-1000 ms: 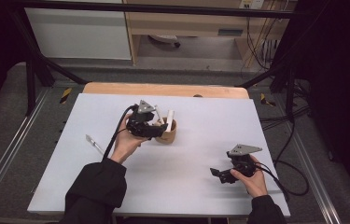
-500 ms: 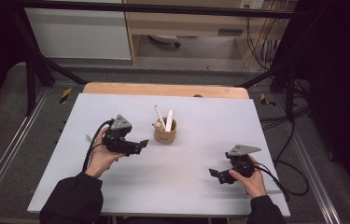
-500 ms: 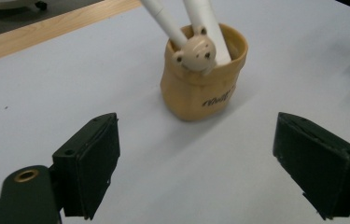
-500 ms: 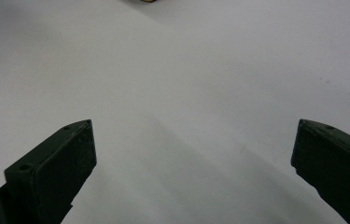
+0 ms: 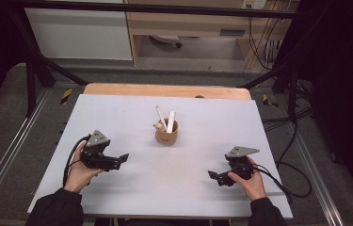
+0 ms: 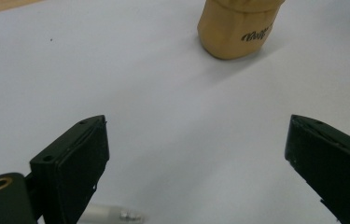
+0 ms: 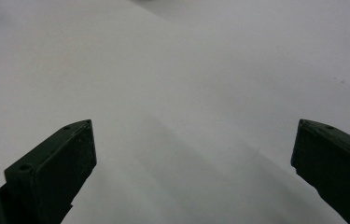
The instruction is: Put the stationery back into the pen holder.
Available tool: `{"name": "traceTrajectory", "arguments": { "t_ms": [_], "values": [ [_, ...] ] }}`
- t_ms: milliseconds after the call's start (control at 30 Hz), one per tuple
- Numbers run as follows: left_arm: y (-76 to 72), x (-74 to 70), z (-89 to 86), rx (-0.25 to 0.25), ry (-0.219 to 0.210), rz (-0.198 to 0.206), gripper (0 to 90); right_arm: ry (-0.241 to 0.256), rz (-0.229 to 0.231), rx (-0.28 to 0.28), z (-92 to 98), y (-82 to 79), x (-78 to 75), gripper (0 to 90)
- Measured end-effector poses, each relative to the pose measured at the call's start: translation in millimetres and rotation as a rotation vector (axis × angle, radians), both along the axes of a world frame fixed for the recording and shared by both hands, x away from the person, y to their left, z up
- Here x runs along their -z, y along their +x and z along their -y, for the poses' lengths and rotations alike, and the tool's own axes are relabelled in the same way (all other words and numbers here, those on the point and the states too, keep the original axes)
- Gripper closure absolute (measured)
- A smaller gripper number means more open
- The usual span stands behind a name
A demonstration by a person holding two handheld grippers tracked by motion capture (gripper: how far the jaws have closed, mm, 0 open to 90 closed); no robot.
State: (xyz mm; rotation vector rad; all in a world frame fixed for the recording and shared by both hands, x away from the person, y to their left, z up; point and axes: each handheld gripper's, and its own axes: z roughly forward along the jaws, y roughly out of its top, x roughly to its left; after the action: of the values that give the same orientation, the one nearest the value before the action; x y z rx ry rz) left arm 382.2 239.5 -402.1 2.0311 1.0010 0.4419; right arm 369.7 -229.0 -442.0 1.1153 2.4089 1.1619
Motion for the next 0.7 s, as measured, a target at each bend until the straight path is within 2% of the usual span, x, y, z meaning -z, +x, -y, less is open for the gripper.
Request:
{"name": "traceTrajectory", "arguments": {
  "t_ms": [133,267,333,700],
  "values": [
    [-11.1,8.9,-11.9,-0.002,-0.005,0.0,5.8,-0.005,0.007,-0.005,-7.8,-0.8,-0.9,0.6],
    [-21.4,16.1,-20.7,0.001,0.036,-0.007,5.9,-0.01,0.0,-0.004,-15.9,-0.5,-0.8,0.6],
    [-25.9,19.1,-25.6,0.001,0.038,-0.012,5.9,-0.023,-0.001,0.0,-20.8,-0.2,-0.7,0.7],
    [-35.8,30.4,-44.7,-0.01,0.037,-0.044,5.9,-0.028,0.006,-0.027,-59.7,1.5,-5.2,0.8]
  ]
}}
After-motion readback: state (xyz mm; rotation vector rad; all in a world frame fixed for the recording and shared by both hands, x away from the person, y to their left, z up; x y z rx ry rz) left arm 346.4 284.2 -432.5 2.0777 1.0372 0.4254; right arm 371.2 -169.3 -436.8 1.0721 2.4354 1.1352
